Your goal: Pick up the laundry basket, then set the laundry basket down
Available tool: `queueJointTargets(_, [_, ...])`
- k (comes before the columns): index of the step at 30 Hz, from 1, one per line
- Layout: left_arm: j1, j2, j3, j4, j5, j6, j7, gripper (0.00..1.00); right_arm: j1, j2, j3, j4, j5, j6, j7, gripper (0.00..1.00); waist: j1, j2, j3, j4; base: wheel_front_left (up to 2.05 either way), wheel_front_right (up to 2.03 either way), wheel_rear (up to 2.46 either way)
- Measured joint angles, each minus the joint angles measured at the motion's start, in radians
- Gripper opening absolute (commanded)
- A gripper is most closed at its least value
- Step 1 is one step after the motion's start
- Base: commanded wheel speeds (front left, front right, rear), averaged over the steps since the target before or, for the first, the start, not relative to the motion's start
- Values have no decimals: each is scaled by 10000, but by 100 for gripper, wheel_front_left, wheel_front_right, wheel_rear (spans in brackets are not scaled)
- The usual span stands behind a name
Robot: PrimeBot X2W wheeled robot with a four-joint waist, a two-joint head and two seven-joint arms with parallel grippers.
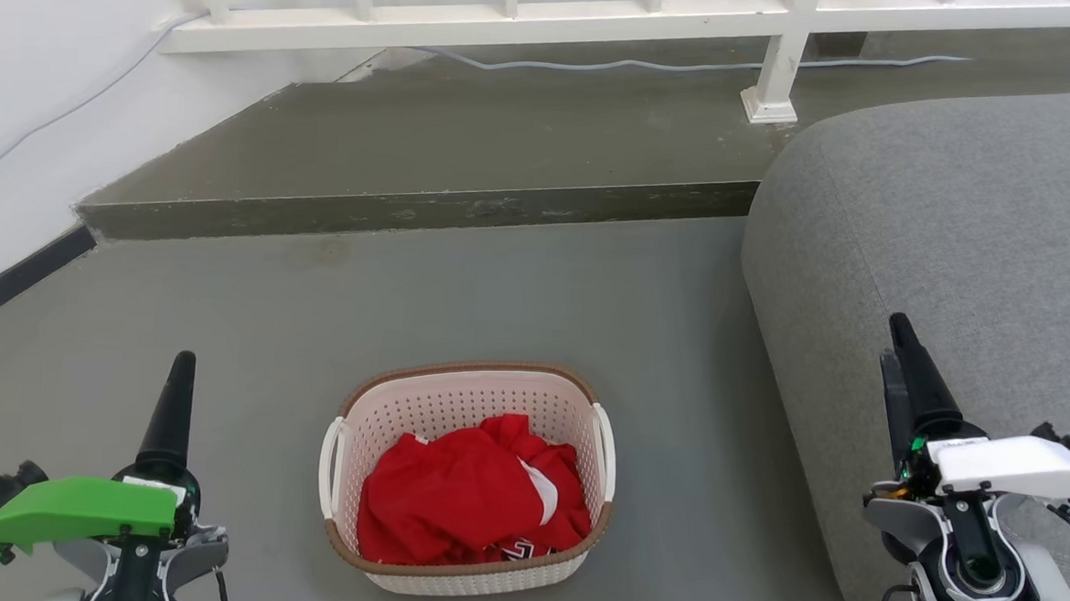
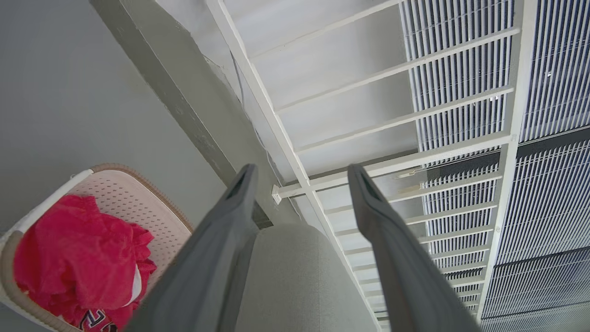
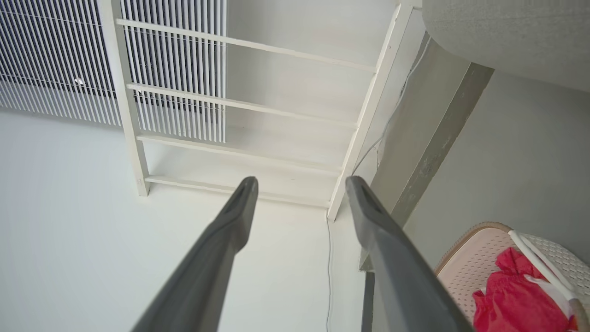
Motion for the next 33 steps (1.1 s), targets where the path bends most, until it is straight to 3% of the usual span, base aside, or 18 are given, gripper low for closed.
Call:
queueJointTargets(17, [-11, 412, -443, -408, 3490, 132, -585, 100, -521, -646, 1277, 59, -3143, -10, -690, 100, 1, 0, 25, -12, 0, 0, 0])
queueJointTargets(23, [-21, 426, -499, -681, 4978, 460, -825, 100, -723, -794, 1829, 105, -4560, -353, -878, 100, 0, 1, 44, -11, 0, 0, 0])
queueJointTargets(33, [-30, 353, -784, -1001, 6675, 723, -1143, 100, -1055, -796, 2380, 13, -6264, -629, -1223, 100, 1, 0, 73, -11, 0, 0, 0])
